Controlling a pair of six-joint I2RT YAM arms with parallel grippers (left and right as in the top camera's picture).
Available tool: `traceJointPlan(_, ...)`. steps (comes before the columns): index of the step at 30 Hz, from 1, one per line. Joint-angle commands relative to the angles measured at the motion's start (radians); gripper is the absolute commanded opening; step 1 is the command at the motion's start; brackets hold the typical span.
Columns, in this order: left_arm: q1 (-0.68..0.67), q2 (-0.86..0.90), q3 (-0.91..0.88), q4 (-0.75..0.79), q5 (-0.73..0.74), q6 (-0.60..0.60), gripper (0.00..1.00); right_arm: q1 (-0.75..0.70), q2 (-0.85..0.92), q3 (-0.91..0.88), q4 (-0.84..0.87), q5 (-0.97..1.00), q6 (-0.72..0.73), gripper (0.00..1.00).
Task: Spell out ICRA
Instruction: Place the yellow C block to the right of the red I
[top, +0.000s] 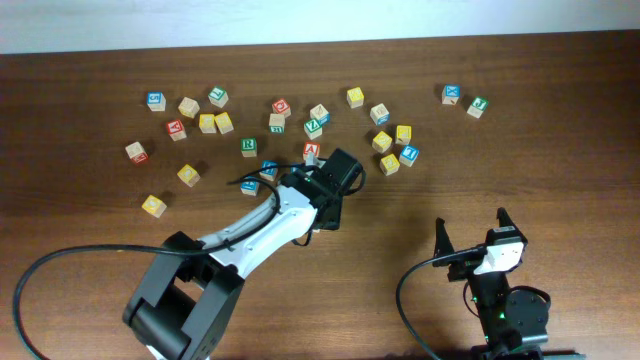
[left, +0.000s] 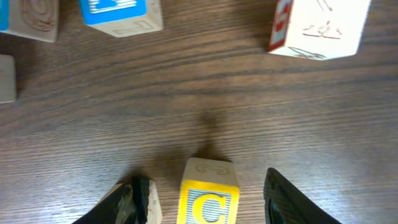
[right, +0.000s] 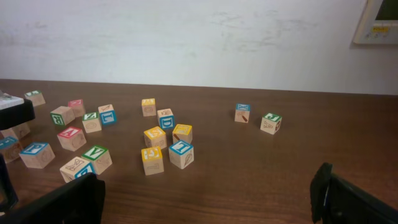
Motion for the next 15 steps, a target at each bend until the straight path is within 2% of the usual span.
traceJointPlan(1, 0.001, -0.001, -0.010, 0.009, 0.021, 0.027, 0.50, -0.008, -0.008, -0.007, -0.003, 0.008, -0.007, 0.98)
traceJointPlan(6, 0.001, 0.053, -0.010, 0.014, 0.030, 0.027, 0.48, -0.008, -0.008, -0.007, -0.003, 0.008, -0.007, 0.98)
traceJointPlan(8, 0.001, 0.053, -0.010, 0.016, 0.029, 0.028, 0.40, -0.008, -0.008, -0.007, -0.003, 0.008, -0.007, 0.98)
traceJointPlan(12, 0.001, 0.053, -0.010, 0.013, 0.063, 0.027, 0.33, -0.008, -0.008, -0.007, -0.003, 0.008, -0.007, 0.98)
traceJointPlan(15, 0.001, 0.055, -0.011, 0.006, 0.074, 0.027, 0.34, -0.008, -0.008, -0.007, -0.003, 0.008, -0.007, 0.98)
